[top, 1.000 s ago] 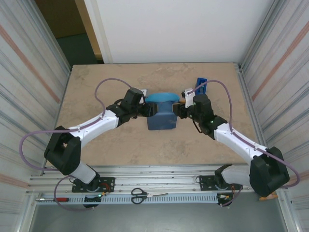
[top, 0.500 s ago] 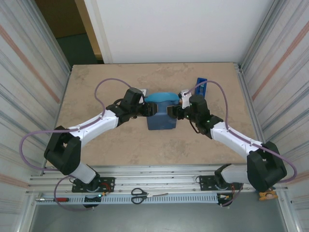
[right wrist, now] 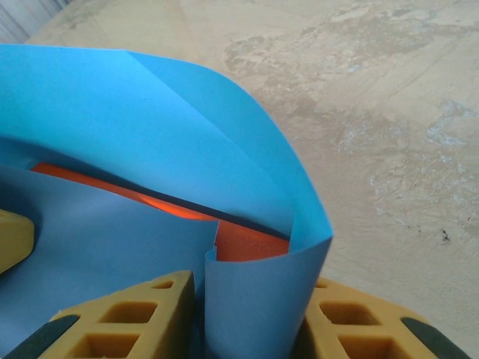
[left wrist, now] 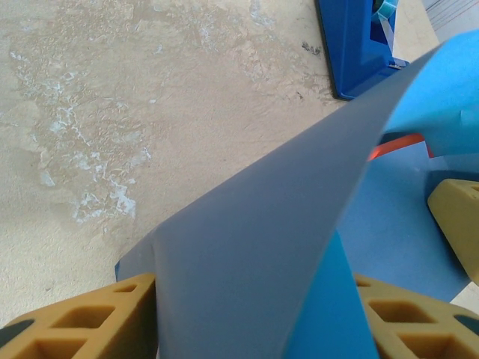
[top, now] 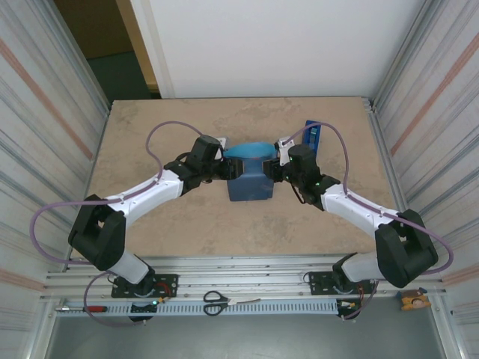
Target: Wrap the gift box in paper
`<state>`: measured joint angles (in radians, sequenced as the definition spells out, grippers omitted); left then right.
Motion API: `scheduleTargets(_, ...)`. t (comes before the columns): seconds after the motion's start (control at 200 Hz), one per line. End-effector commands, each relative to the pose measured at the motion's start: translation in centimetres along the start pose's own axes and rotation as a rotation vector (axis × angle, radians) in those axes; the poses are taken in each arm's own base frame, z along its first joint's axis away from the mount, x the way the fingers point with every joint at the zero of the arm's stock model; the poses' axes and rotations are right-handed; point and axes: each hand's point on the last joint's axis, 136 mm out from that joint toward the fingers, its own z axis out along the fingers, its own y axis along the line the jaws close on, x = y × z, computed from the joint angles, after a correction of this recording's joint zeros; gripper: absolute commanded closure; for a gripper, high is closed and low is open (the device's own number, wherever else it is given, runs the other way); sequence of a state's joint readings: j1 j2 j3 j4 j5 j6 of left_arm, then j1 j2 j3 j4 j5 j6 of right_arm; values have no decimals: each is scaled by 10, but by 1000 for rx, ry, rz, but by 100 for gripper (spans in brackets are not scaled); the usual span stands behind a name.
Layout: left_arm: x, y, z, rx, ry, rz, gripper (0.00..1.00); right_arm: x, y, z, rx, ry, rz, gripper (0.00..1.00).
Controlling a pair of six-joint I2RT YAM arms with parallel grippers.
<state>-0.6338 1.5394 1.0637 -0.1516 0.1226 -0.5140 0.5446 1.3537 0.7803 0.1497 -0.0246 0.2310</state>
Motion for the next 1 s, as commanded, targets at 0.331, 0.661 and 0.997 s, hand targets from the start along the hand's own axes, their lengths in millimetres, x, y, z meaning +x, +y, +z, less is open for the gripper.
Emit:
scheduleTargets(0.331,36,19,11,-49,124,-12,45,-15,5,-10,8,-40,-35,77)
scheduleTargets(0.661,35,18,11,-47,121,-11,45,-14,8,-6,8,-14,-32,89)
scheduleTargets(0.997,35,18,11,-45,122,-17,45,-18,6,-8,69,-32,-66,81)
